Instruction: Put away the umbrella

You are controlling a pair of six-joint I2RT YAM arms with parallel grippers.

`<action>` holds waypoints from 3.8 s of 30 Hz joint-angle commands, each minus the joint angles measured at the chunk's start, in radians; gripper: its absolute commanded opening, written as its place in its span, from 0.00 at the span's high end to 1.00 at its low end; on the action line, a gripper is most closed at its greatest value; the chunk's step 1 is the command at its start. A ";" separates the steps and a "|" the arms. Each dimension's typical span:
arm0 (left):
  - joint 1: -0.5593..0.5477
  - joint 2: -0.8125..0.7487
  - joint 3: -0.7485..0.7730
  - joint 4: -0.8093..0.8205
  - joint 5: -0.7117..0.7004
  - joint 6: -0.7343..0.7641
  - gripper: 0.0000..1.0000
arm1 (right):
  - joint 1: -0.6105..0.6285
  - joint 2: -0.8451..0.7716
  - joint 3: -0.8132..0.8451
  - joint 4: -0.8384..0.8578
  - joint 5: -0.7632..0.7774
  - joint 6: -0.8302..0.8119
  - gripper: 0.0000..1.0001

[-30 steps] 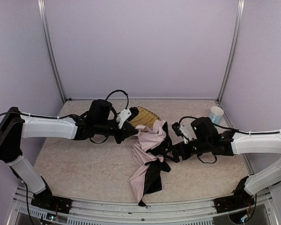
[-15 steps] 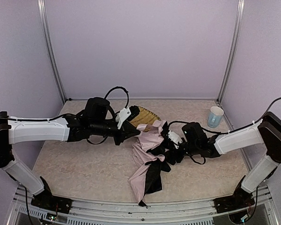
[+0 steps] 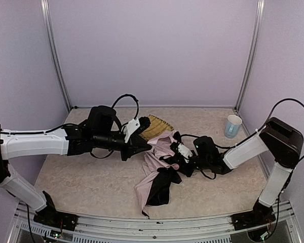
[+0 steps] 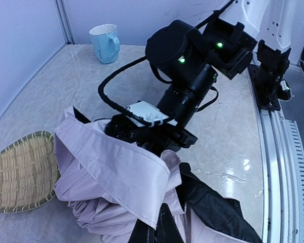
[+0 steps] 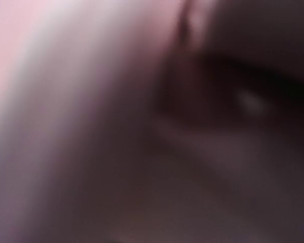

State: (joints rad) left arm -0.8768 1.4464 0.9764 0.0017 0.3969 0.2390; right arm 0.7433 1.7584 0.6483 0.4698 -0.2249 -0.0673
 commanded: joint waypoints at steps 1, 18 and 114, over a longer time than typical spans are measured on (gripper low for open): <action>-0.038 -0.080 -0.015 -0.061 0.067 0.003 1.00 | -0.055 0.012 -0.009 0.012 0.021 0.062 0.94; -0.122 -0.108 -0.103 -0.127 0.209 -0.023 1.00 | -0.296 -0.190 0.125 0.066 -0.062 0.239 1.00; 0.221 0.564 0.158 0.347 -0.438 0.350 1.00 | 0.274 0.054 0.138 -0.668 -0.493 0.122 1.00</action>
State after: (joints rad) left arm -0.6689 1.9976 1.0569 0.2367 0.1673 0.5953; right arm 0.9802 1.7424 0.8108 0.0780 -0.6674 0.0357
